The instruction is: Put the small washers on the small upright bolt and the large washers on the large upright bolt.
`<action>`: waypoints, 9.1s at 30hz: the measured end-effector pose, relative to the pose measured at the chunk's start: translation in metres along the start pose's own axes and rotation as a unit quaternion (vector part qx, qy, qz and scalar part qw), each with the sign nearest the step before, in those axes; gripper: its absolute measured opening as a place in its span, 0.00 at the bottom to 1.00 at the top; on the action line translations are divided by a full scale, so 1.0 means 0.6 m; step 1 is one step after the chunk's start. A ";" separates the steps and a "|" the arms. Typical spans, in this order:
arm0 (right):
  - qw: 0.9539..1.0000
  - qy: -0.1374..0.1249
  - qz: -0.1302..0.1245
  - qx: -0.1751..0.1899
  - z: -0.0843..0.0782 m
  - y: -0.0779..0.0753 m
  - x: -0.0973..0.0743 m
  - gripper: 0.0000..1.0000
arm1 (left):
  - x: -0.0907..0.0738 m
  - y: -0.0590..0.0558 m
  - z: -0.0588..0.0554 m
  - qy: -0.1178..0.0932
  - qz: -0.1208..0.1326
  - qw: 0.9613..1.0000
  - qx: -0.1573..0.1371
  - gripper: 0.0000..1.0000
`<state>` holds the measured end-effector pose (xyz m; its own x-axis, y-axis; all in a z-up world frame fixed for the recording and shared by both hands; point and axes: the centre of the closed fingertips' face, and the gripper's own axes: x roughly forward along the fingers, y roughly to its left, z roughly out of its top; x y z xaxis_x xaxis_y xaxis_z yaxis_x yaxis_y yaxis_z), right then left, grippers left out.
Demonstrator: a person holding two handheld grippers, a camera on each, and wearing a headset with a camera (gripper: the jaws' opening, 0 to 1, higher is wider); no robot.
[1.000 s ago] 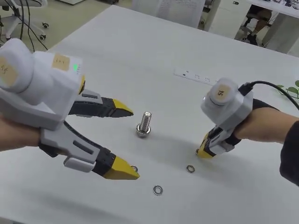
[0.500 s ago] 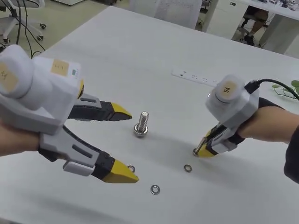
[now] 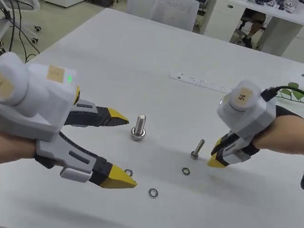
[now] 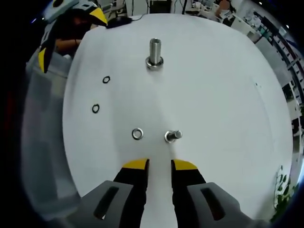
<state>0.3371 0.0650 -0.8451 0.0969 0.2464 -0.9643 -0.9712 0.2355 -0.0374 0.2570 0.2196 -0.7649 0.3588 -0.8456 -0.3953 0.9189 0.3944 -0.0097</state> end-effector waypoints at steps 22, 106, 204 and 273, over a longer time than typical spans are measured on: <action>0.999 -0.012 0.029 -0.031 0.040 0.045 0.049 0.17 | 0.000 -0.015 -0.013 0.005 0.005 1.000 -0.010 0.74; 0.998 -0.008 -0.031 -0.049 0.070 -0.027 -0.049 0.14 | 0.000 -0.016 -0.017 0.002 0.004 1.000 -0.016 0.73; 1.000 0.014 0.001 -0.012 0.003 -0.007 0.025 0.16 | 0.003 -0.017 -0.023 0.002 0.010 1.000 -0.025 0.73; 0.983 0.001 0.065 -0.171 0.121 0.194 0.083 0.15 | -0.012 -0.038 -0.025 -0.005 0.019 0.999 -0.030 0.72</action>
<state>0.2448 0.1729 -0.8783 -0.0325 0.2508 -0.9675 -0.9918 -0.1278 0.0002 0.2309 0.2218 -0.7758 0.3958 -0.8324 -0.3880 0.8930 0.4475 -0.0491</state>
